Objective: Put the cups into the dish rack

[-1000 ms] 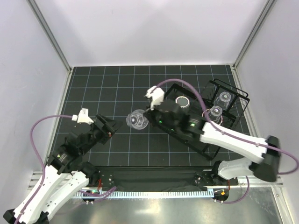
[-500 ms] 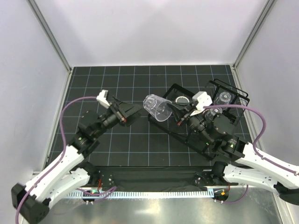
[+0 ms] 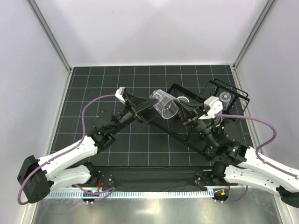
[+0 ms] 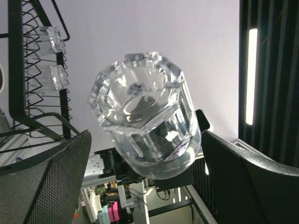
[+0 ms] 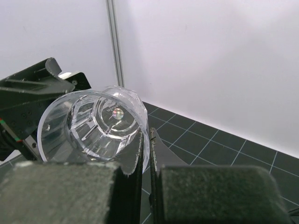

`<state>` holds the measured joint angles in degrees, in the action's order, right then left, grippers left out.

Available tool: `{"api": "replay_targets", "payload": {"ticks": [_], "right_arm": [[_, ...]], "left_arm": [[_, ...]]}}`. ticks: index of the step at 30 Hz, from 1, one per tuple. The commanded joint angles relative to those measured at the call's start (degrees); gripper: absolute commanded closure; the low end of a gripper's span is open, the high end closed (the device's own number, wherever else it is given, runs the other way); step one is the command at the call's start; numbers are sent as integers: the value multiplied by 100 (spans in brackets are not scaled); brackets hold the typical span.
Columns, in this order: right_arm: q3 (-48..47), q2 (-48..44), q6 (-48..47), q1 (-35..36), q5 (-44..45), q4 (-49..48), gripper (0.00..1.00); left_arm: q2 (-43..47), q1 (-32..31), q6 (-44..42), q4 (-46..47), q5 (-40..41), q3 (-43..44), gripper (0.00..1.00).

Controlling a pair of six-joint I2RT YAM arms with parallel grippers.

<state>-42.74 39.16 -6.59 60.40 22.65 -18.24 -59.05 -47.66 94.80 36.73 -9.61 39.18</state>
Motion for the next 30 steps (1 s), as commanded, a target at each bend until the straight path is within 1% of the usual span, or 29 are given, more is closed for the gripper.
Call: {"api": "replay_targets", "payload": {"ticks": [1, 6, 10, 19, 22, 23, 25, 27, 28, 29, 30], "right_arm": [[90, -250, 61, 42, -156, -663, 96], [283, -426, 61, 42, -340, -654, 96], [477, -541, 53, 33, -402, -786, 96], [583, -550, -44, 42, -499, -795, 96], [600, -558, -70, 42, -499, -760, 96], [609, -567, -79, 51, -508, -734, 96], [618, -576, -88, 42, -534, -716, 96], [609, -567, -88, 42, -551, -646, 96], [600, -567, -79, 33, -552, -628, 96], [522, -532, -71, 33, -552, -480, 96], [460, -523, -53, 42, -517, -357, 93]], "left_arm": [[-72, -59, 214, 730, 284, 151, 4], [-291, -68, 398, 1029, 301, 204, 5], [-406, -112, 416, 1047, 310, 327, 6], [-582, -349, 407, 1222, 486, 477, 16], [-590, -411, 407, 1222, 583, 485, 24], [-599, -420, 416, 1222, 591, 494, 30], [-608, -437, 407, 1222, 600, 512, 35], [-652, -437, 416, 1222, 583, 512, 50], [-669, -437, 399, 1222, 574, 521, 58], [-678, -437, 381, 1222, 565, 495, 73], [-687, -437, 363, 1222, 556, 477, 82]]}}
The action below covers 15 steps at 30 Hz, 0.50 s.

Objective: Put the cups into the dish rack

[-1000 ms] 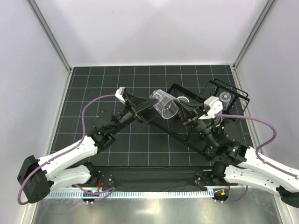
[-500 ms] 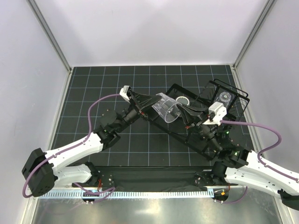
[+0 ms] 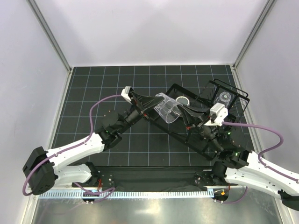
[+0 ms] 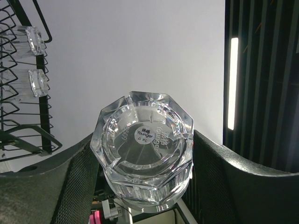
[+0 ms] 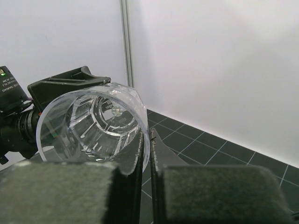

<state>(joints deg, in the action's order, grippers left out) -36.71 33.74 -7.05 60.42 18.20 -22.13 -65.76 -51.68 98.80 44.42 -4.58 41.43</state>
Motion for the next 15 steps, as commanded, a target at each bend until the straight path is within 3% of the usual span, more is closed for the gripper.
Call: {"api": "replay_targets", "payload": {"ticks": [1, 2, 3, 6, 9, 10, 13, 15], "right_arm": [[-213, 54, 28, 31, -36, 164, 86], [-292, 72, 106, 40, 25, 470, 76], [-467, 124, 168, 40, 96, 655, 57], [-766, 168, 353, 40, 351, 1403, 41], [-978, 98, 563, 31, 597, 2036, 31], [-1022, 11, 634, 31, 667, 2176, 29], [-1303, -156, 933, 40, 931, 2984, 26], [-1662, -157, 1108, 40, 1098, 3713, 25]], "left_arm": [[-7, -35, -80, 436, 71, 234, 92], [10, -35, -89, 392, 71, 147, 99], [62, -26, -142, 313, 97, 111, 100], [247, 88, -466, -412, 80, 49, 100], [668, 316, -1203, -1354, 54, 241, 100], [922, 386, -1519, -2288, 97, 356, 100], [1231, 466, -2846, -4232, 701, 1084, 100], [1267, 466, -3688, -4923, 1245, 1367, 100]]}}
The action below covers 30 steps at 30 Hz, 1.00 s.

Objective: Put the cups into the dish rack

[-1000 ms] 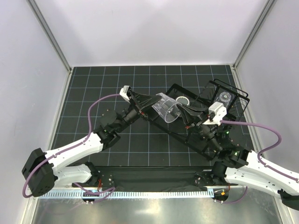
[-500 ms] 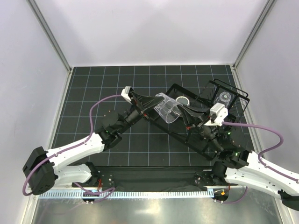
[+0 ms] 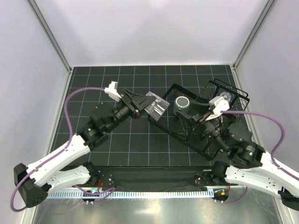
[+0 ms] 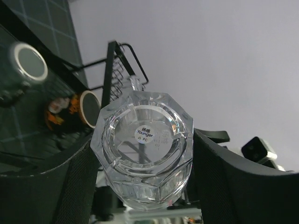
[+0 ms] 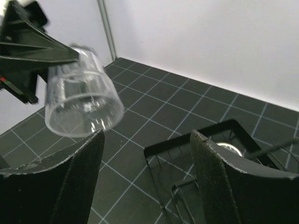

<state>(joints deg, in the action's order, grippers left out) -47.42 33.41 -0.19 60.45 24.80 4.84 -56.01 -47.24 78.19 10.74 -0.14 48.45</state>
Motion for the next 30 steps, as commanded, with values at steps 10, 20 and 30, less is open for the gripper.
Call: {"api": "replay_targets", "payload": {"ticks": [10, 20, 30], "right_arm": [[-2350, 149, 1424, 29, 1326, 4171, 25], [-2350, -608, 1530, 29, 1475, 4341, 25], [-2456, -633, 1662, 37, 1449, 4596, 24]], "left_arm": [[-761, 5, -3511, -2270, 2053, 1307, 100], [-2888, -600, -4301, -1822, 3659, 1949, 100], [-4295, -1375, -5033, -1180, 4514, 2810, 100]]}}
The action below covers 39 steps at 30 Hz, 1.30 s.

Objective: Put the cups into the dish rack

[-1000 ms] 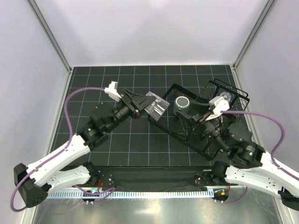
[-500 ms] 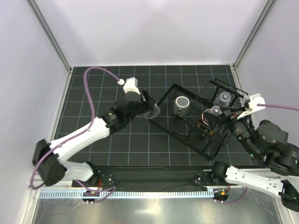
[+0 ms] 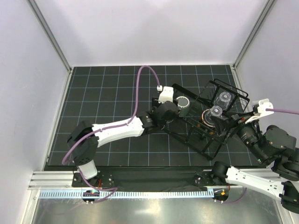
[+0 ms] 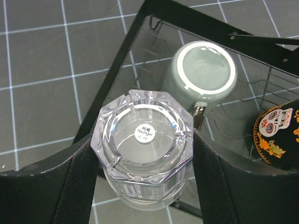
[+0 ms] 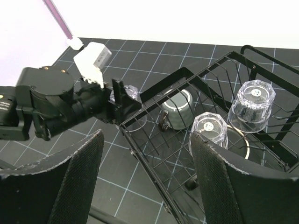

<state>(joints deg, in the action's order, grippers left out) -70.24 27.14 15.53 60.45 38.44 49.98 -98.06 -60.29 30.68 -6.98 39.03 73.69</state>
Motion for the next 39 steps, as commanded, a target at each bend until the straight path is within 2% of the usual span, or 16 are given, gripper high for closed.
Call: {"api": "replay_targets", "payload": {"ticks": [1, 6, 19, 26, 33, 35, 39], "right_arm": [[-157, -41, 99, 29, 85, 74, 24], [-87, -261, 117, 29, 85, 12, 24], [-78, -420, 135, 29, 94, 39, 24], [89, -437, 143, 37, 76, -84, 24], [116, -437, 170, 37, 32, -111, 24], [116, -455, 179, 37, 24, -120, 24], [107, -446, 179, 37, -11, -164, 24]], "left_arm": [[-177, -96, -273, 593, 624, 330, 100], [-634, -264, -255, 672, 729, 444, 100], [-1434, -387, 8, 1058, 360, 734, 100], [-1681, -641, -246, 1444, 658, 691, 100], [-1734, -659, -106, 1315, 808, 506, 100], [-1760, -659, -18, 1217, 896, 497, 99], [-1752, -650, 44, 1138, 975, 436, 92]]}}
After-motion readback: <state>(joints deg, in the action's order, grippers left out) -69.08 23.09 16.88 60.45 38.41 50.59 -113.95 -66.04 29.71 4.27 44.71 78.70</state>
